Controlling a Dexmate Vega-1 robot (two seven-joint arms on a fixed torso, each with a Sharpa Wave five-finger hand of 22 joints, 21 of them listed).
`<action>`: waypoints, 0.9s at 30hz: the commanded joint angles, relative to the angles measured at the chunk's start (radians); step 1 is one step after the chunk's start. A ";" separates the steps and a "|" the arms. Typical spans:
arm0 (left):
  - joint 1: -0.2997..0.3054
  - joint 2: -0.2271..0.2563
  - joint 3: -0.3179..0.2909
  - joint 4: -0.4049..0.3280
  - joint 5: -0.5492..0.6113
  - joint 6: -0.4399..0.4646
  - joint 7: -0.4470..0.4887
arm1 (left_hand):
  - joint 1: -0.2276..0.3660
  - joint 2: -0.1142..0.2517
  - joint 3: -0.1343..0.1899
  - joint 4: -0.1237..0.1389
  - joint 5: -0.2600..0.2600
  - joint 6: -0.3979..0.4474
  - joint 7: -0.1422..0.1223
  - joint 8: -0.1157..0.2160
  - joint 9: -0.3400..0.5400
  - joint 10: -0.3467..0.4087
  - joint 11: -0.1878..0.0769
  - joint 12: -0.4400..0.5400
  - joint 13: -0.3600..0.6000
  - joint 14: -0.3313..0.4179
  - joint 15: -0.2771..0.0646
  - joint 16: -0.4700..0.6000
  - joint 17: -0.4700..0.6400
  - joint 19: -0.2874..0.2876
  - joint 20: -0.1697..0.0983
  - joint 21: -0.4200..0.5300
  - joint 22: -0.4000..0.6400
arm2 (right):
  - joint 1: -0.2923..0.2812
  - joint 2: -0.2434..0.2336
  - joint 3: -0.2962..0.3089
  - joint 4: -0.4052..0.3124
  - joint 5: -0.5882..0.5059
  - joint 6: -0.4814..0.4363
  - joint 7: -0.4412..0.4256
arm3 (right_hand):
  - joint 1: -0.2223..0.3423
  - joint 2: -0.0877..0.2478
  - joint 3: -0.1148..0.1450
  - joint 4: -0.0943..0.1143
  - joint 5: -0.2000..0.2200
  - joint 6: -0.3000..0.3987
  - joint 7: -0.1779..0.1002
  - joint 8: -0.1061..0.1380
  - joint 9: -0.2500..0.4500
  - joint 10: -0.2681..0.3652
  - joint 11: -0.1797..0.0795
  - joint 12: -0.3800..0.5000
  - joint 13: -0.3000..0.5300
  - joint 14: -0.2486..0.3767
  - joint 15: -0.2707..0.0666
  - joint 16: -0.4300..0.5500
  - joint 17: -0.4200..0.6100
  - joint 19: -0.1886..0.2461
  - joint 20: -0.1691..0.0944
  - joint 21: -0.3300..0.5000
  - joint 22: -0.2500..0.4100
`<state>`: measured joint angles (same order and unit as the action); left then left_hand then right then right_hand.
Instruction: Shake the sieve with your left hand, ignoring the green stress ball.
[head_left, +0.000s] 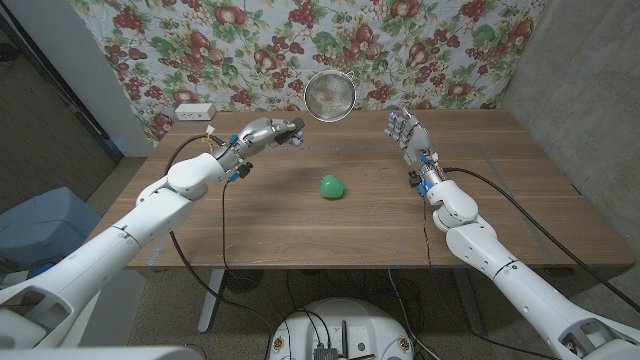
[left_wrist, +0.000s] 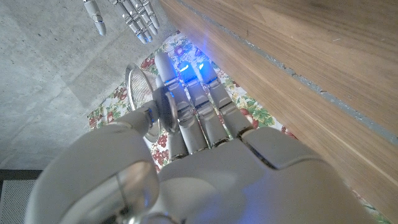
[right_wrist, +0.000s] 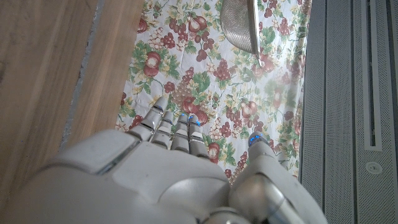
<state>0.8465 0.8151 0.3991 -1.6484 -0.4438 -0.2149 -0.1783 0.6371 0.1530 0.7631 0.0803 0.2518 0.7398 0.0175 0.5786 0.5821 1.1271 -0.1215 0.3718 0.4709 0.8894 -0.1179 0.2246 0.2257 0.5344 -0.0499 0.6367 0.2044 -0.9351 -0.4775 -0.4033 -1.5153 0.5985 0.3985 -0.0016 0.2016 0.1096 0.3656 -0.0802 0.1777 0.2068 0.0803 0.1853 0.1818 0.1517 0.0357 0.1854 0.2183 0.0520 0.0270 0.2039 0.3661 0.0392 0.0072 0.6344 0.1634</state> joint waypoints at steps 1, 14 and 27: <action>0.036 0.030 -0.019 -0.098 -0.006 0.162 0.096 | 0.025 0.033 0.002 0.004 0.007 0.023 -0.009 0.009 0.003 0.094 -0.078 0.000 0.002 0.003 -0.114 0.008 0.004 0.003 -0.042 0.015 0.002 | -0.002 -0.004 0.001 -0.002 0.002 0.002 0.007 | 0.002 0.013 0.003 -0.006 -0.001 0.007 0.005 0.004 -0.001 -0.001 0.007 0.009 0.001 0.002 0.007 0.006 0.001 0.009 -0.003 -0.007 0.001; 0.027 0.077 -0.035 -0.243 -0.100 0.535 0.211 | 0.034 0.042 0.006 -0.007 0.009 0.031 0.016 0.009 -0.007 0.107 -0.070 -0.005 -0.003 0.023 -0.115 0.015 0.005 0.024 -0.034 0.031 0.000 | 0.007 -0.004 -0.002 0.003 -0.001 -0.002 0.010 | -0.001 0.014 0.002 -0.008 -0.001 0.006 0.006 0.004 -0.001 0.001 0.008 0.010 -0.003 0.001 0.008 0.007 -0.005 0.012 -0.003 -0.017 0.001; -0.033 0.084 -0.013 -0.262 -0.172 0.718 0.238 | 0.041 0.046 0.012 -0.015 0.007 0.031 0.034 0.009 -0.011 0.114 -0.064 -0.014 -0.011 0.031 -0.113 0.017 0.003 0.030 -0.031 0.041 -0.001 | 0.016 0.006 -0.004 0.019 0.008 -0.008 0.012 | -0.002 0.016 0.002 -0.011 -0.001 0.006 0.005 0.004 -0.001 0.000 0.006 0.010 -0.006 0.001 0.008 0.008 -0.012 0.016 -0.002 -0.027 0.002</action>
<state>0.8560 0.8866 0.3697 -1.8744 -0.5614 0.3355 0.0228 0.6358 0.1543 0.7714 0.0715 0.2556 0.7651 0.0430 0.5794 0.5691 1.1525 -0.1072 0.3590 0.4599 0.9098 -0.1267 0.2368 0.2255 0.5561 -0.0536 0.6721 0.2003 -0.9273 -0.4776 -0.4037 -1.5087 0.6033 0.3962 0.0079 0.2056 0.1294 0.3673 -0.0871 0.1777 0.2069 0.0803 0.1853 0.1818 0.1517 0.0357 0.1854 0.2106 0.0520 0.0270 0.2039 0.3523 0.0446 0.0017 0.6100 0.1634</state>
